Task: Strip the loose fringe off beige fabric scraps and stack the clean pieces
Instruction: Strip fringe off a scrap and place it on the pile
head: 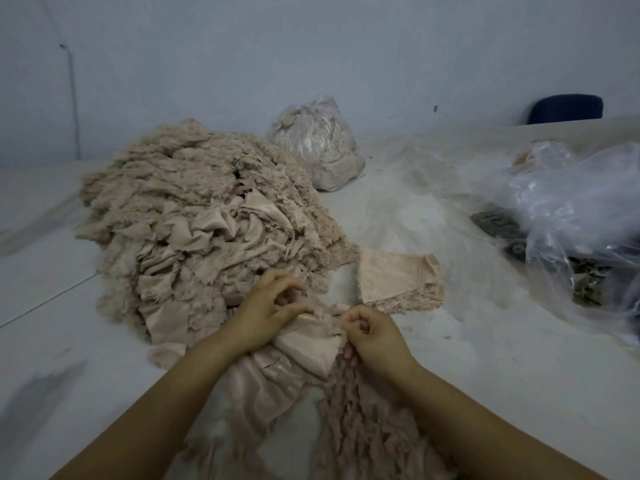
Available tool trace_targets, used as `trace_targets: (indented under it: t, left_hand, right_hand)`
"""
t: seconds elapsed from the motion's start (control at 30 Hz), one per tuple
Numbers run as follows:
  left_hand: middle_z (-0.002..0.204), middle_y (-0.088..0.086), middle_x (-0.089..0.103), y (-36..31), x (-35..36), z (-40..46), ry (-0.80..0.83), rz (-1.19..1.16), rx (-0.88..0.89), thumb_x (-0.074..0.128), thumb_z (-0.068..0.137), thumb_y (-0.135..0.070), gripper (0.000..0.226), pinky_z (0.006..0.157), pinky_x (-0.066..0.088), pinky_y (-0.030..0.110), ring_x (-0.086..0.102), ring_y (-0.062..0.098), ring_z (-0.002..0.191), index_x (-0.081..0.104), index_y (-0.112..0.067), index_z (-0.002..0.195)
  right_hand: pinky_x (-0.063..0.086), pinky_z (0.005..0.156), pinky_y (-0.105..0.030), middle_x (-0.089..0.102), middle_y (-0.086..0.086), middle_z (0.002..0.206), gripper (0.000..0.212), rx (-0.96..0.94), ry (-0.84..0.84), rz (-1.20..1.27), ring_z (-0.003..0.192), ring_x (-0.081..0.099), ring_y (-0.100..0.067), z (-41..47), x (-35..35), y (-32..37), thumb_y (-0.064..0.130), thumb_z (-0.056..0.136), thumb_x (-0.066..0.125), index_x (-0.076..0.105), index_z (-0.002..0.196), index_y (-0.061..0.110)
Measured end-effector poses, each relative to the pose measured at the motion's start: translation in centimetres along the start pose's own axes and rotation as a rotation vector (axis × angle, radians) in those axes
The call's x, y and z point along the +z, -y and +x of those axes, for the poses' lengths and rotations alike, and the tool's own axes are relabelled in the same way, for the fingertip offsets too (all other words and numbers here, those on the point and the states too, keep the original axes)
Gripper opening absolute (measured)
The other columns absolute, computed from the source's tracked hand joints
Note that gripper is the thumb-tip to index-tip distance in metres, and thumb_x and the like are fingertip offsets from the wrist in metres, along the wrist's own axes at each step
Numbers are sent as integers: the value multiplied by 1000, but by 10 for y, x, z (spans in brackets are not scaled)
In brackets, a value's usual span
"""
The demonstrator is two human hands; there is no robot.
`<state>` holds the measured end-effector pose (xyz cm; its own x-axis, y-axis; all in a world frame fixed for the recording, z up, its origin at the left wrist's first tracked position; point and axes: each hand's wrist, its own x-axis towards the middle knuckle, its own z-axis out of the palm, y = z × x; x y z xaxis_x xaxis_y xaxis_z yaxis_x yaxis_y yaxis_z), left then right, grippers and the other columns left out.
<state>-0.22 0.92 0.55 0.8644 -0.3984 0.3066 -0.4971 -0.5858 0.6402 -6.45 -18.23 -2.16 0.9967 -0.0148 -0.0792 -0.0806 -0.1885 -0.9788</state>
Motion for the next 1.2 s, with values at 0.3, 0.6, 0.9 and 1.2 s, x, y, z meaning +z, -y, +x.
trace_targets:
  t: [0.3,0.6,0.9,1.2]
  left_hand:
    - [67,-14,53,13,2,1,340,185,34,58,93,-21,29,68,39,31,47,3,67,52,-30,67]
    - [72,-8,56,-34,-5,7,319,-333,-48,55,94,-13,13,63,40,17,51,1,67,64,-10,84]
    - [77,6,56,-52,36,9,111,-691,-235,51,94,-26,29,68,42,32,51,16,72,57,1,86]
    - [90,5,66,-12,28,26,-258,-392,-484,46,97,-32,26,70,47,36,63,31,91,62,-15,87]
  right_hand:
    - [44,52,-18,58,7,57,14,-16,-45,-73,53,54,-8,0,-2,-4,22,96,56,59,84,15]
    - [48,71,-32,65,-11,78,25,-156,-48,105,73,58,-17,-4,7,8,27,86,69,63,81,3]
    - [53,77,-38,70,-14,91,22,-34,-152,522,84,66,-25,-5,3,14,23,97,52,63,99,4]
    - [48,56,-6,69,22,72,21,-33,-334,499,72,64,11,-11,-28,-8,29,99,46,66,94,31]
